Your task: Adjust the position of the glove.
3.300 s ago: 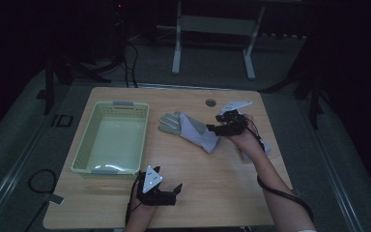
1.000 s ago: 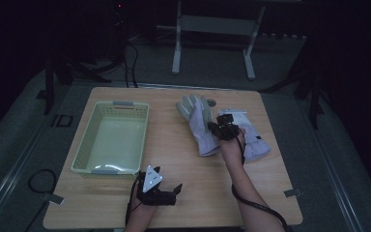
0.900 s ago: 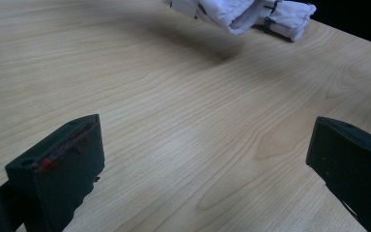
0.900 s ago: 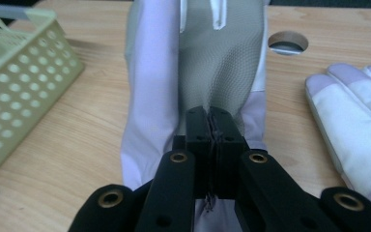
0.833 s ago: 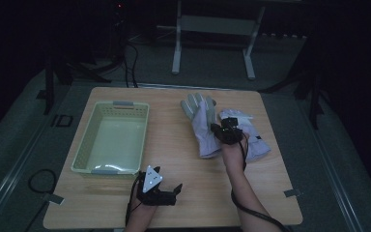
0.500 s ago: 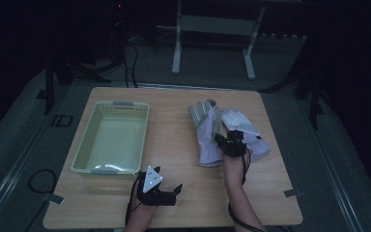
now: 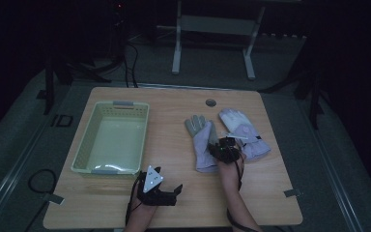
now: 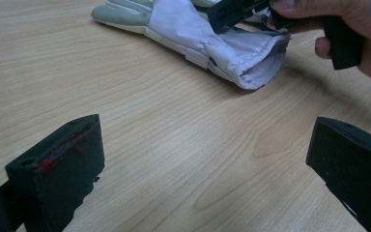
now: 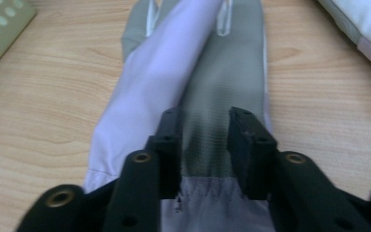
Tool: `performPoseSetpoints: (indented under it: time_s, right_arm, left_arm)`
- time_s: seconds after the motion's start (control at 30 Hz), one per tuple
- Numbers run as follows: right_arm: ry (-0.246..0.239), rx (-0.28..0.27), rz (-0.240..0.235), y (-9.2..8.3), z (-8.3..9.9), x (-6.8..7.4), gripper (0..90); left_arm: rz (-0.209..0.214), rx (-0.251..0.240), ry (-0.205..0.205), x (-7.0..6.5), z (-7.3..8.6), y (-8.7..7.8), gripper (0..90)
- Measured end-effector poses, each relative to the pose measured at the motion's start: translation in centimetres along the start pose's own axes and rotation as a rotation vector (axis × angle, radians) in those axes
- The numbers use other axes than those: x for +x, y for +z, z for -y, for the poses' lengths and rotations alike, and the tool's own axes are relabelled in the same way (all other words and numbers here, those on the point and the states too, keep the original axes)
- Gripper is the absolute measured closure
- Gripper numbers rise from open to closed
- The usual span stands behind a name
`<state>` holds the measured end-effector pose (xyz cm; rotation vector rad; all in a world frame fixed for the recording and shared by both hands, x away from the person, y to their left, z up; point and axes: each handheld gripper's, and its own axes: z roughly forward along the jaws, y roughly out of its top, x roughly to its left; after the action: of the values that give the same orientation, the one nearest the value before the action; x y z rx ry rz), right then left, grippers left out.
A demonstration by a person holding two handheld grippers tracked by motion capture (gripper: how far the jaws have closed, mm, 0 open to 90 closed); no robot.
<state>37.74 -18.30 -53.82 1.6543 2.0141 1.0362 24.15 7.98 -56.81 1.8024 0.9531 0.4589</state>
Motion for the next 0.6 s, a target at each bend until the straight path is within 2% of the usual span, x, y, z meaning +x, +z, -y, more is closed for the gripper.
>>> performPoseSetpoints:
  time_s: [0.13, 0.2, 0.27, 0.43, 0.5, 0.6]
  right_arm:
    - [-0.063, -0.002, 0.001, -0.6, -0.3, 0.1, 62.5]
    - [-0.082, -0.001, -0.027, -1.0, -0.4, 0.0, 63.2]
    - [-0.127, 0.0, -0.045, -1.5, -0.4, -0.1, 63.9]
    - [-0.161, -0.019, -0.087, -3.2, -1.3, -1.3, 64.9]
    - [-0.203, -0.018, -0.083, -3.7, -1.6, -1.9, 64.2]
    - [-0.24, -0.017, -0.072, -4.1, -2.1, -3.3, 63.7]
  left_arm:
    - [0.001, 0.001, -0.001, 0.0, 0.0, 0.0, 0.0]
    - [0.001, 0.001, -0.001, 0.0, 0.0, 0.0, 0.0]
    - [0.0, 0.002, 0.002, 0.0, 0.0, 0.0, 0.0]
    - [0.001, 0.004, 0.001, 0.0, 0.0, 0.0, 0.0]
    - [0.001, 0.005, 0.002, 0.0, 0.0, 0.0, 0.0]
    - [0.001, 0.004, 0.001, 0.0, 0.0, 0.0, 0.0]
